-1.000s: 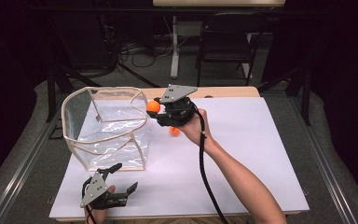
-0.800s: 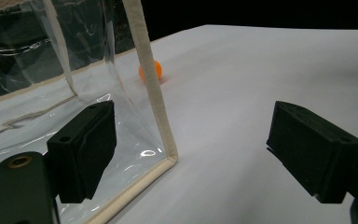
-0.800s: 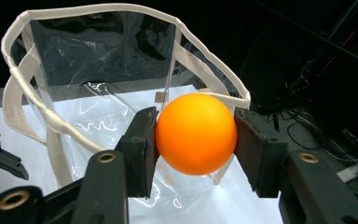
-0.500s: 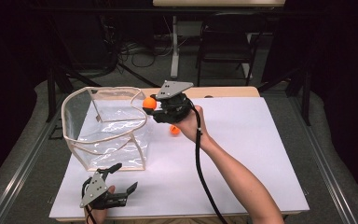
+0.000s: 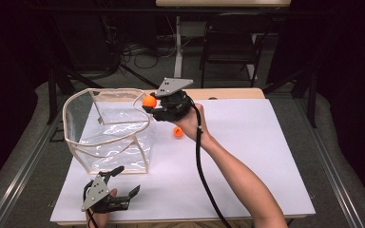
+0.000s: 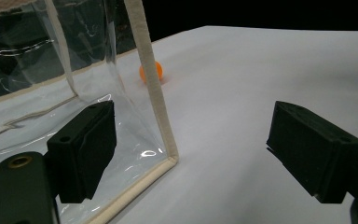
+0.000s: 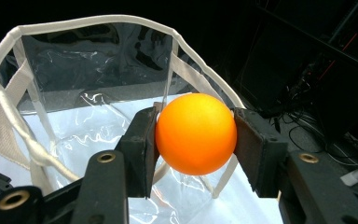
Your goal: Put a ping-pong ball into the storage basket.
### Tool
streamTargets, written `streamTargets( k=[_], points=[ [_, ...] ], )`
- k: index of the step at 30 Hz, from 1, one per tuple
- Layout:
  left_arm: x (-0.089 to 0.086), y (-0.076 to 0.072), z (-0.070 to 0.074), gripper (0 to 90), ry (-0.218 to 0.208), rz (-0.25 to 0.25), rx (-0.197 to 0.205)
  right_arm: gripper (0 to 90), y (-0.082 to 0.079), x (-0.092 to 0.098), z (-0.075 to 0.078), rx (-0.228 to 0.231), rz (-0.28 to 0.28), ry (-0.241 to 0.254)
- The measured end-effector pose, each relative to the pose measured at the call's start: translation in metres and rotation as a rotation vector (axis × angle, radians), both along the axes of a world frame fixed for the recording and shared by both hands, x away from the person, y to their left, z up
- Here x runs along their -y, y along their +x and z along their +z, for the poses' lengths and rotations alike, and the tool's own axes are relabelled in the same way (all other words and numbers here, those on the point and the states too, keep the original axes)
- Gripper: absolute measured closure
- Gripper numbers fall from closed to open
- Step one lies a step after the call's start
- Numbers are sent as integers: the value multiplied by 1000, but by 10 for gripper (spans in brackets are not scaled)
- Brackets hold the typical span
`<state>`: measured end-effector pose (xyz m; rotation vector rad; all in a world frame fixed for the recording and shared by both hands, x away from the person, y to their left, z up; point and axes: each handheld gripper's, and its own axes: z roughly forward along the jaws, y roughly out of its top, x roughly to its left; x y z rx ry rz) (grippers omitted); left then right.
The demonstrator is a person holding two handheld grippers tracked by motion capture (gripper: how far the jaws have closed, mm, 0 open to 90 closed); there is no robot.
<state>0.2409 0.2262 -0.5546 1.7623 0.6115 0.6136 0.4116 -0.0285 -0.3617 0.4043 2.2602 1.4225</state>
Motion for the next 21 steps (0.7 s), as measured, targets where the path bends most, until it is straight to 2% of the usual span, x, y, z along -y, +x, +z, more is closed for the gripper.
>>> streamTargets(
  k=[21],
  points=[
    [-1, 0, 0, 157, -2, 0, 1, 513, 8, -15, 2, -4, 12, -6]
  ],
)
